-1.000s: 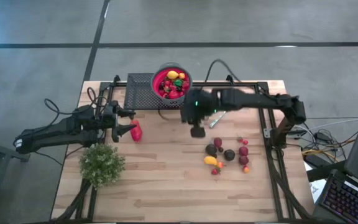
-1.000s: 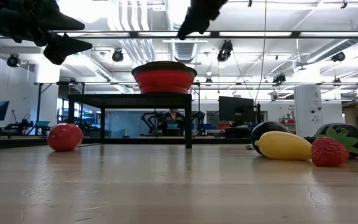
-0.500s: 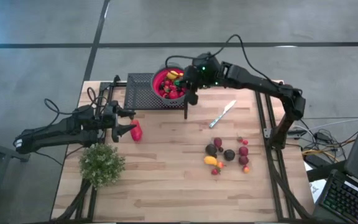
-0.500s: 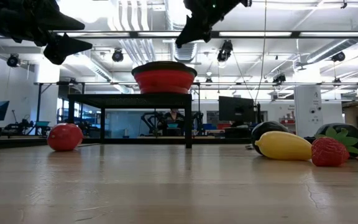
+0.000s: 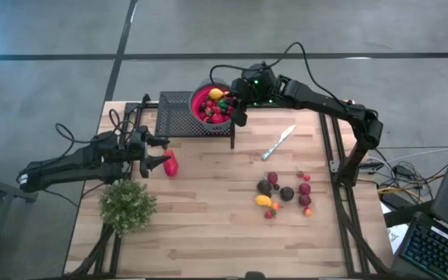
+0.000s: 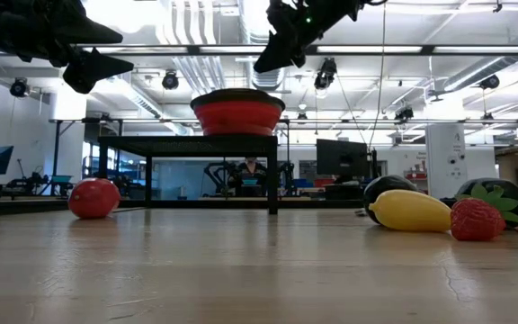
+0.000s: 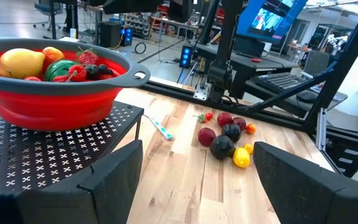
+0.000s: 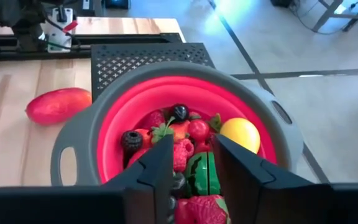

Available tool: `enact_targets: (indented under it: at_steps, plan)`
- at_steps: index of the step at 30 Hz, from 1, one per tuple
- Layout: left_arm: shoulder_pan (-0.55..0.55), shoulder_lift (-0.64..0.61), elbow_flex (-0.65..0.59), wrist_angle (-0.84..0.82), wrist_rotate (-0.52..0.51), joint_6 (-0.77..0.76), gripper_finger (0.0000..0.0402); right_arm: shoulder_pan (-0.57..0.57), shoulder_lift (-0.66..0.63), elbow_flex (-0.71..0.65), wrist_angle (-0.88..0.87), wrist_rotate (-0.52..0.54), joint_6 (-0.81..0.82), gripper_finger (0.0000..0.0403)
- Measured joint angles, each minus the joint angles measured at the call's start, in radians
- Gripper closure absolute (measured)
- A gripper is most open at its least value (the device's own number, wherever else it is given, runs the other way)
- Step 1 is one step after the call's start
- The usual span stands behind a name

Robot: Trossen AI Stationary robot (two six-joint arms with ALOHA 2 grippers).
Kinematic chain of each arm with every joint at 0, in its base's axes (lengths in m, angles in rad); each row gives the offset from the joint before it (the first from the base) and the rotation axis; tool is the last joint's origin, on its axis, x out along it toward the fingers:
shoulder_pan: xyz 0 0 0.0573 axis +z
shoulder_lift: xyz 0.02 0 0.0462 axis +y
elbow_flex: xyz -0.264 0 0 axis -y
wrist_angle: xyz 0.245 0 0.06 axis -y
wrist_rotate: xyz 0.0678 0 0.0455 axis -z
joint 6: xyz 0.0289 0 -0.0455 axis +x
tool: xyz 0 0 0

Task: Pick & Place Fruit
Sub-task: Put the black plum into the red gray strainer bowl on the shelf

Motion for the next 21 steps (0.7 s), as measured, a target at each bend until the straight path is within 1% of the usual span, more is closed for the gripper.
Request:
enact_targets:
  at_steps: [3,6,15,18,21]
  plan:
    - [0.0,0.0,0.0,0.0,0.0,0.0,0.009,0.005,-0.001,0.012,-0.013,0.0,-0.003,0.0268]
    - [0.0,0.0,0.0,0.0,0.0,0.0,0.009,0.021,-0.013,0.019,-0.031,0.0,-0.038,0.0249]
    - [0.0,0.0,0.0,0.0,0.0,0.0,0.009,0.12,-0.082,0.029,-0.044,0.004,-0.106,0.0194]
    - [0.0,0.0,0.0,0.0,0.0,0.0,0.009,0.156,-0.107,0.029,-0.091,0.004,-0.109,0.0175]
    - [0.0,0.0,0.0,0.0,0.0,0.0,0.009,0.184,-0.131,0.027,-0.175,0.008,-0.108,0.0157]
